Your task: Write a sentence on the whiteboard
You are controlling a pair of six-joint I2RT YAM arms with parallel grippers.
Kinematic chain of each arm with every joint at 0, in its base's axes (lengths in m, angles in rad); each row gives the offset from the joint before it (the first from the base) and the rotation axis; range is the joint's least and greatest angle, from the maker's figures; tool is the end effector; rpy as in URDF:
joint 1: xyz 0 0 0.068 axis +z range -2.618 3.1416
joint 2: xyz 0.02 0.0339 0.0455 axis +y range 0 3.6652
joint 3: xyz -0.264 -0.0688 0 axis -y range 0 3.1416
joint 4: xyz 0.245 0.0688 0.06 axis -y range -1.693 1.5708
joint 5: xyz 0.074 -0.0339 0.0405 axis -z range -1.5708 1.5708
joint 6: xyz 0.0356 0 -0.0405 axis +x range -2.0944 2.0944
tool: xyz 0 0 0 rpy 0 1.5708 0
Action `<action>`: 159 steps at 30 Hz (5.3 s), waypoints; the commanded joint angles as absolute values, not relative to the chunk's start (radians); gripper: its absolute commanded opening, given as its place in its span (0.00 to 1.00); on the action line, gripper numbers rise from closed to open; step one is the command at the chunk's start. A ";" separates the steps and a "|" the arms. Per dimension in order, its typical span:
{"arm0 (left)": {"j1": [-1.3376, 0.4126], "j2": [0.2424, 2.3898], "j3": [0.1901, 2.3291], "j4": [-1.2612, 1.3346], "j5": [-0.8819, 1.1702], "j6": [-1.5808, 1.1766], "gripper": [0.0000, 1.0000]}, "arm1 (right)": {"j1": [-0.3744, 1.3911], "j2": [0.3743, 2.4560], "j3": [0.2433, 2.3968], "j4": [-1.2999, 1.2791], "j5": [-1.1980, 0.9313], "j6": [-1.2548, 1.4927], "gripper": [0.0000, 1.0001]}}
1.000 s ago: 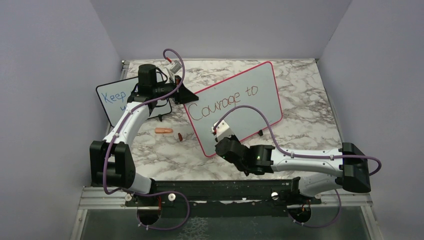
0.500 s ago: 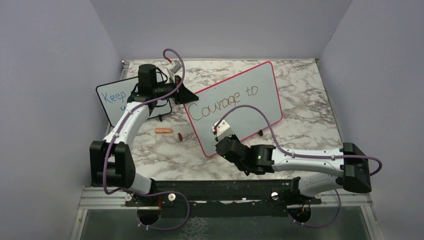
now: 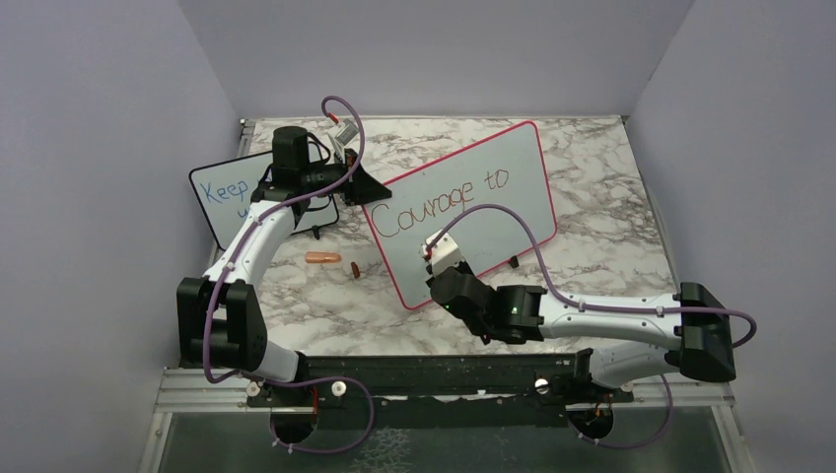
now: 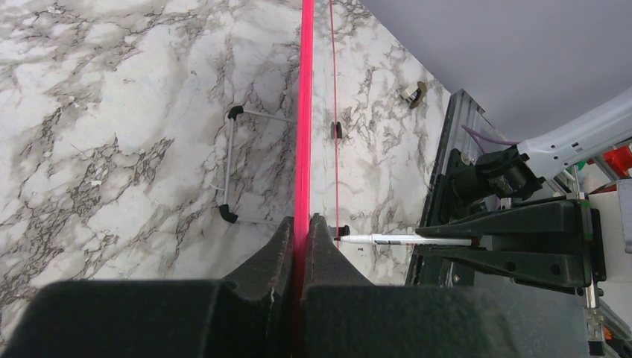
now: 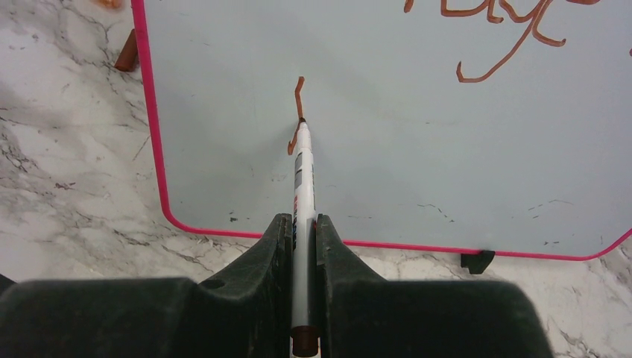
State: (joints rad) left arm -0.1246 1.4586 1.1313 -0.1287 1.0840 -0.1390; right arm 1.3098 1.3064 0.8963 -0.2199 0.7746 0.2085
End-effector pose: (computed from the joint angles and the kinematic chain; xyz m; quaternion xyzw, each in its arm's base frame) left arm 0.3167 -0.0714 0.3140 0.2676 0.7290 -0.4935 0.3917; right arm 0.0963 0.2641 0.2671 -0.2860 0.7929 0.0446 0.5362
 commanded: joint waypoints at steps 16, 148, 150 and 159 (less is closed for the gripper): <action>-0.135 1.482 1.103 -0.198 0.974 -0.072 0.00 | 1.311 1.292 0.867 -0.222 0.887 0.242 0.01; -0.134 1.484 1.103 -0.199 0.983 -0.074 0.00 | 1.209 1.223 0.824 -0.132 0.799 0.167 0.01; -0.133 1.483 1.103 -0.199 0.983 -0.074 0.00 | 1.209 1.229 0.828 -0.125 0.792 0.159 0.01; -0.133 1.482 1.103 -0.199 0.983 -0.074 0.00 | 1.209 1.228 0.825 -0.093 0.750 0.143 0.01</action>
